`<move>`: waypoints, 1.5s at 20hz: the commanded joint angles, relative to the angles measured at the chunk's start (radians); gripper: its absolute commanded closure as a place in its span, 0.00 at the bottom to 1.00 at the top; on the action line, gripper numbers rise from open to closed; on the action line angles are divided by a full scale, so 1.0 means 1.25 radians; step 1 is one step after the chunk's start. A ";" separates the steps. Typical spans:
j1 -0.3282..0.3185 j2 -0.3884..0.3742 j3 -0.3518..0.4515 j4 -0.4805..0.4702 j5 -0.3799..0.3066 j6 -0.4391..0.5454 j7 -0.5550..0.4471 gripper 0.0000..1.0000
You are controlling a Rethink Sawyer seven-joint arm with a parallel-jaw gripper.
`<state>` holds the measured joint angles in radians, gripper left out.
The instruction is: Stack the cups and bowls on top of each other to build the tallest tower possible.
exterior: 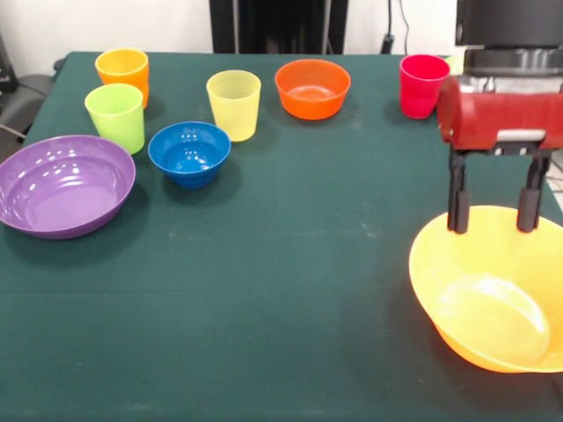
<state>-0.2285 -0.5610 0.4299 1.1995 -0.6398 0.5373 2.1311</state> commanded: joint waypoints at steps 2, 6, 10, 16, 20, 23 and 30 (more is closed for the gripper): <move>0.025 0.134 -0.059 -0.066 -0.060 -0.042 0.021 0.00; 0.021 0.231 -0.062 -0.101 -0.005 -0.022 0.069 0.00; 0.044 0.267 -0.092 -0.100 0.061 -0.022 0.180 0.00; 0.046 0.302 -0.107 -0.078 0.124 -0.018 0.166 0.00; 0.041 0.287 -0.108 -0.037 0.155 -0.013 0.130 0.00; 0.057 0.278 -0.126 -0.015 0.173 -0.027 0.143 0.00; 0.057 0.251 -0.175 0.003 0.176 -0.031 0.106 0.00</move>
<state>-0.1653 -0.2439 0.2578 1.1017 -0.4205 0.5115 2.1457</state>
